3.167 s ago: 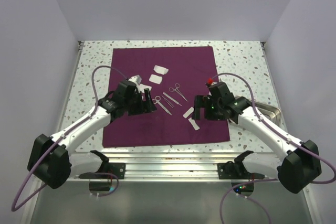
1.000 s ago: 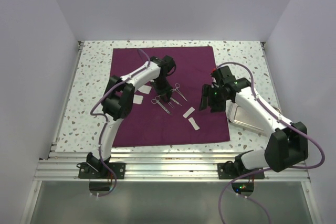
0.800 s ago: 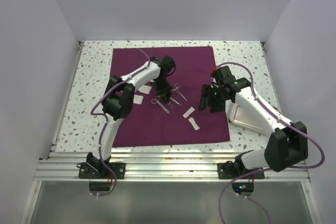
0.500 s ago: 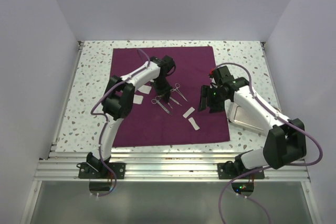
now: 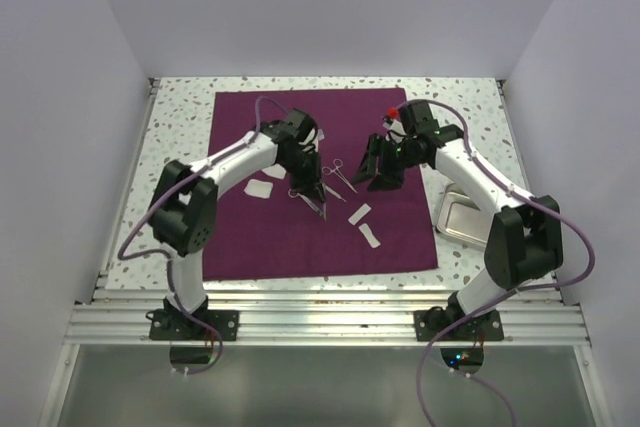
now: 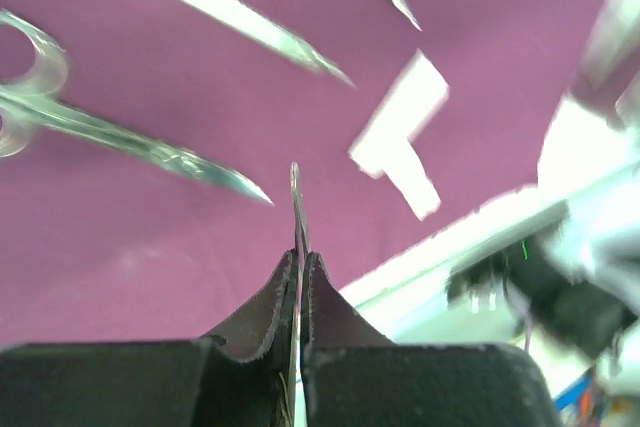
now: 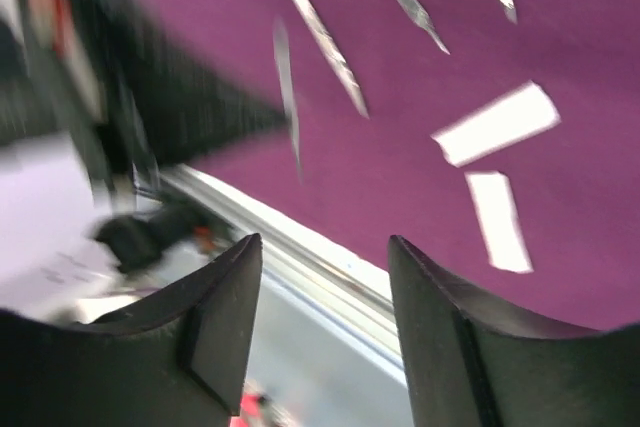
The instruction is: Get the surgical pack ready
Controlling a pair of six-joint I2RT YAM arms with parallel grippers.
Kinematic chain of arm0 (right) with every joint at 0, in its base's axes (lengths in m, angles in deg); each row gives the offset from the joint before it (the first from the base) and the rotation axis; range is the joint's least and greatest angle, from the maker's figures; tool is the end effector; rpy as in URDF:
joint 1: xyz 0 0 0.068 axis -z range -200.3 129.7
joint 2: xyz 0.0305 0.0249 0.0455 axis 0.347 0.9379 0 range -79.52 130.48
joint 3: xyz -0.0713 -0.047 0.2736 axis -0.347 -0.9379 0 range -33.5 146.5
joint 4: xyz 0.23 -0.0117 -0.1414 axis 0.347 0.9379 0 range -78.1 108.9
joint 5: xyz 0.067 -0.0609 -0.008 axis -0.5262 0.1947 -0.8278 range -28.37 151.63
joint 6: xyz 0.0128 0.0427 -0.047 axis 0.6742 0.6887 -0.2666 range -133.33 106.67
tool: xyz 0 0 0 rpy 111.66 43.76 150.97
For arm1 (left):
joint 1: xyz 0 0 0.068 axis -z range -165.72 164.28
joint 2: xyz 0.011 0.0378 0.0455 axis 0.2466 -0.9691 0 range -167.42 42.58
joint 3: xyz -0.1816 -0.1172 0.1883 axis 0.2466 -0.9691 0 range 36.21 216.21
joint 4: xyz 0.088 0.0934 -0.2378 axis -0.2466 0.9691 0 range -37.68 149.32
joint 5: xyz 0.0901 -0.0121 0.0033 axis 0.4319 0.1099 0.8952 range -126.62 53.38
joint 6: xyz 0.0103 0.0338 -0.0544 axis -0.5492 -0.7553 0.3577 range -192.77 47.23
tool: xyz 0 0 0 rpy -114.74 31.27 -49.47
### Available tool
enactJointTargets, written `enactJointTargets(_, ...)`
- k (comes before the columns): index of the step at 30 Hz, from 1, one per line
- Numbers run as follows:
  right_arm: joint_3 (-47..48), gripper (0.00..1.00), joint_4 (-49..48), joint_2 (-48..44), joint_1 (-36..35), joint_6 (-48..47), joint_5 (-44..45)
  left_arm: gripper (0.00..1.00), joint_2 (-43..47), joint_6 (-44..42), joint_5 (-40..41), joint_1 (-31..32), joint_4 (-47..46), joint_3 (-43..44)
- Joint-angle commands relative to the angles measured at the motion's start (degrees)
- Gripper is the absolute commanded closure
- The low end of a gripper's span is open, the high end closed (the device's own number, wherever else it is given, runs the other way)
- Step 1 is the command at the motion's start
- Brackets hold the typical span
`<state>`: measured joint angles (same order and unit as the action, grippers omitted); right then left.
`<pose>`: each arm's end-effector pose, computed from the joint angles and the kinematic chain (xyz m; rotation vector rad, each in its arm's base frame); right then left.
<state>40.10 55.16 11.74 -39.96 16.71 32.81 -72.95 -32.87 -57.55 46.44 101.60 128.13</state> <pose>0.3159 0.1388 0.2682 0.0662 2.7459 0.9376 0.3567 -0.2457 0.2018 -0.1205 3.0293 -0.7208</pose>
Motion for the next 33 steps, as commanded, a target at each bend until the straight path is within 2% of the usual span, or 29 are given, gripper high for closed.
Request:
enactJointTargets(1,-0.74,0.44,-8.62,1.55,1.12,11.51,-8.35,1.0,11.44,-8.44,-13.68,-0.17,-18.13,-11.74)
enactJointTargets(2,-2.22,0.45,-12.47,1.81,0.85,13.36,-8.27,1.0,12.94,-8.44,-16.14,-0.17,-21.82,-15.5)
enactJointTargets(5,-3.82,0.45,-17.5,2.51,0.68,18.12,-7.66,1.0,16.29,-10.8,-19.76,0.09,-24.05,-17.56)
enactJointTargets(9,-1.62,0.44,-16.02,4.1,-2.04,17.68,-6.08,1.0,17.0,-12.74,-21.78,0.01,-23.35,-16.86)
enactJointTargets(18,-4.87,0.44,-16.2,2.25,-5.47,19.53,-3.09,1.0,15.77,-12.83,-21.08,0.09,-22.38,-15.1)
enactJointTargets(22,-5.84,0.48,-16.02,2.25,-6.09,19.79,-2.82,1.0,15.86,-12.3,-21.43,0.18,-22.73,-14.67)
enactJointTargets(27,-5.31,0.62,-16.81,3.39,-6.27,20.4,-3.61,1.0,15.68,-11.77,-21.61,0.36,-22.73,-13.7)
enactJointTargets(30,-5.14,0.83,-17.07,3.83,-6.35,21.46,-3.88,1.0,15.33,-12.04,-21.44,0.62,-21.95,-12.82)
enactJointTargets(31,-5.31,0.96,-17.16,3.92,-6.27,21.9,-4.05,1.0,15.33,-12.47,-21.17,0.53,-21.07,-12.56)
enactJointTargets(33,-5.4,1.0,-16.99,3.66,-6.36,23.3,-3.88,1.0,15.24,-12.92,-20.65,0.62,-20.45,-11.85)
